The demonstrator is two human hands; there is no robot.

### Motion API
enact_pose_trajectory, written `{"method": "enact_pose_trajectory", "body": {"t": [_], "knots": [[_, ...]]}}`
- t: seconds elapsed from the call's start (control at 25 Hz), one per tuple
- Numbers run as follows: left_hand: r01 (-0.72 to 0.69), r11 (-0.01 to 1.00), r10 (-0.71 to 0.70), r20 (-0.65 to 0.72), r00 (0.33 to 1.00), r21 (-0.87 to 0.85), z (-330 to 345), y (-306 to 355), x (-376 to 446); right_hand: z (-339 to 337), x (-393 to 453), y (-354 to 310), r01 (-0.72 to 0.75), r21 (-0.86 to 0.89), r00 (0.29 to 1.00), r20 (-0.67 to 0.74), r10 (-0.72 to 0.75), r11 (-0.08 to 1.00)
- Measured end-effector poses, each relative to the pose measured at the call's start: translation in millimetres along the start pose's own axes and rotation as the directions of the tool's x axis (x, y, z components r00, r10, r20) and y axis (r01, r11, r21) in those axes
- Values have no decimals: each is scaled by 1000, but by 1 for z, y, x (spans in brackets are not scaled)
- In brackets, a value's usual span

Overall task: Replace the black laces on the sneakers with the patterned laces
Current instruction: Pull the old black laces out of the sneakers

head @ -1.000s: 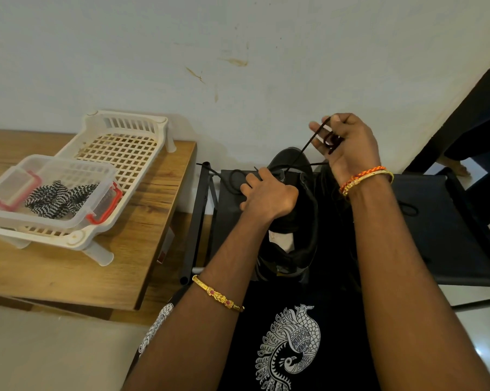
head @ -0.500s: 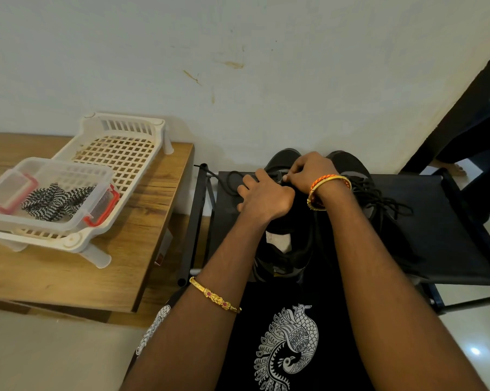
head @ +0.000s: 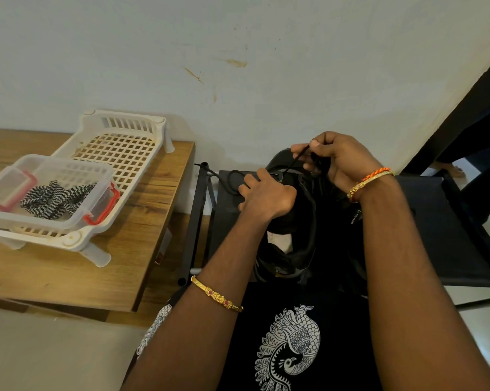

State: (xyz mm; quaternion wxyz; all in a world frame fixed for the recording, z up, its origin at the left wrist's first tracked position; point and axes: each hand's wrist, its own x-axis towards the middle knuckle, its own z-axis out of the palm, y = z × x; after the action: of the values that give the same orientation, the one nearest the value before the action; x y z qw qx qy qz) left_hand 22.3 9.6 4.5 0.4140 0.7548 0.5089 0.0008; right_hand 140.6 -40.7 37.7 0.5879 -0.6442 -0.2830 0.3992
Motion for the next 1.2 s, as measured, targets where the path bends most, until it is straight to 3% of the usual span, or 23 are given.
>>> {"method": "enact_pose_trajectory", "body": {"t": [0.08, 0.32, 0.44, 0.6, 0.72, 0.8, 0.92, 1.08, 1.2], "knots": [[1, 1000, -1, 3, 1000, -3, 0, 1, 0, 4, 1, 1, -26, 119, 1000, -12, 27, 993], [15, 999, -16, -15, 1000, -47, 2, -1, 0, 19, 13, 13, -120, -29, 955, -276, 107, 992], [23, 997, -25, -28, 999, -69, 0, -1, -1, 16, 13, 16, -133, -268, 904, -427, 6, 954], [19, 996, -20, -10, 1000, -81, -1, -3, 1, 1, 8, 13, -112, -407, 838, -529, -133, 907], [-2, 998, 4, 30, 1000, -67, -3, -5, 5, -3, 10, 18, -94, -508, 872, -457, -175, 856], [1, 995, 6, 60, 998, -102, -6, -6, 10, 1, 15, 26, -176, -627, 948, -317, -41, 759], [-20, 979, 22, 11, 1000, -202, -8, -13, 26, 9, 22, 35, -225, -774, 972, -219, 83, 591], [-78, 996, 74, -89, 993, -40, -11, -24, 49, 13, 24, 33, -149, -738, 973, -230, -37, 658], [-106, 993, 99, -140, 985, -42, -13, -31, 59, 17, 27, 36, -95, -791, 984, -166, -63, 605]]}}
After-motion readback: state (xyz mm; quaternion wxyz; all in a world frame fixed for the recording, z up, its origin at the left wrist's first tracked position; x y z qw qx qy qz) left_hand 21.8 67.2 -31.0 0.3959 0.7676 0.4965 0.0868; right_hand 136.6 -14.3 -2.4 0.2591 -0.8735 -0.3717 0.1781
